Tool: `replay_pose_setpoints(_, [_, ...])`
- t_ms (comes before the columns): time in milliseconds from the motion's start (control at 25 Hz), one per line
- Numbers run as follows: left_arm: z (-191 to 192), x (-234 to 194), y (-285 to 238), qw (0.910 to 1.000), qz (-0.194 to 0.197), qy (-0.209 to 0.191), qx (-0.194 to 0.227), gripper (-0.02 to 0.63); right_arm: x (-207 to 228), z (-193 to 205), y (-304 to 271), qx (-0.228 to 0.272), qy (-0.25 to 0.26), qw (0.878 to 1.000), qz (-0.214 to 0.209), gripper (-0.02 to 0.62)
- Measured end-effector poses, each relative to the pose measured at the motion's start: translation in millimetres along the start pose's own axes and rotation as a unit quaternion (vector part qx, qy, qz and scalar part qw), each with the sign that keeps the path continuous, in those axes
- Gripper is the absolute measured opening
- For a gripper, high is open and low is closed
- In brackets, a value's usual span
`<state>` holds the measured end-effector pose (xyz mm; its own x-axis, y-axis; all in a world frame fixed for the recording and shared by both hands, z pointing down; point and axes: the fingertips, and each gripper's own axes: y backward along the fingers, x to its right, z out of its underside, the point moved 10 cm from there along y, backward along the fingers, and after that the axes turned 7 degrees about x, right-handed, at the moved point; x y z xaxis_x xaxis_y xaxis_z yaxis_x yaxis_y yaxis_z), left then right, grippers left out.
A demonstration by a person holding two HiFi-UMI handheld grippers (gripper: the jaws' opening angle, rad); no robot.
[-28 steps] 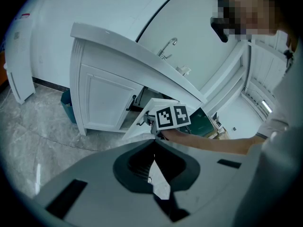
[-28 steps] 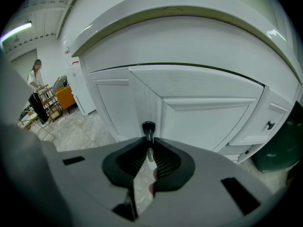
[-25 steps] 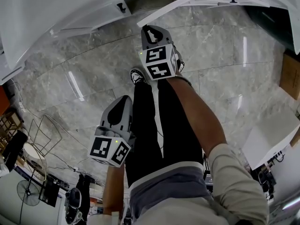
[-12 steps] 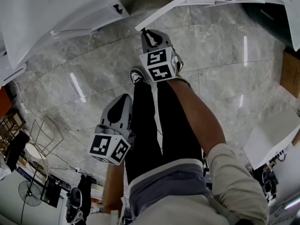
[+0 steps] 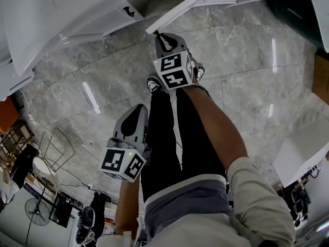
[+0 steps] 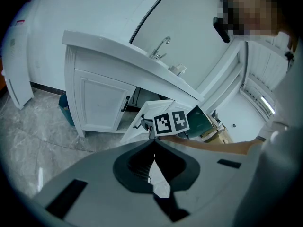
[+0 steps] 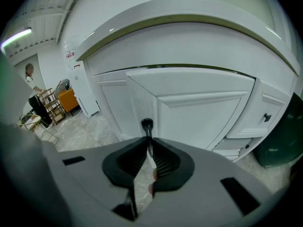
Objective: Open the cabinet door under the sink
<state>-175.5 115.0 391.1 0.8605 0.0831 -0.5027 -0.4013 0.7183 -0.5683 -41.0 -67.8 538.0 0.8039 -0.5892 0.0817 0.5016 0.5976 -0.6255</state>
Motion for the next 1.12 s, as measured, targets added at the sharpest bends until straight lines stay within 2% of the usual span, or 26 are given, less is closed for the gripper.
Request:
replay_pose_setpoints(160, [3, -1, 4, 1.0, -0.002, 0.0, 0.003, 0.0, 1, 4, 5, 0.002, 0.012, 1.0, 0.007, 0.046])
replay_pose_setpoints(560, [7, -3, 10, 0.9999, -0.007, 0.01, -0.002, 0.0, 4, 6, 11, -0.007, 0.054, 0.998, -0.013, 0.044])
replay_pose_setpoints(1120, [8, -12, 10, 0.9998, -0.005, 0.017, -0.011, 0.0, 13, 27, 42, -0.031, 0.039, 0.999, -0.008, 0.044])
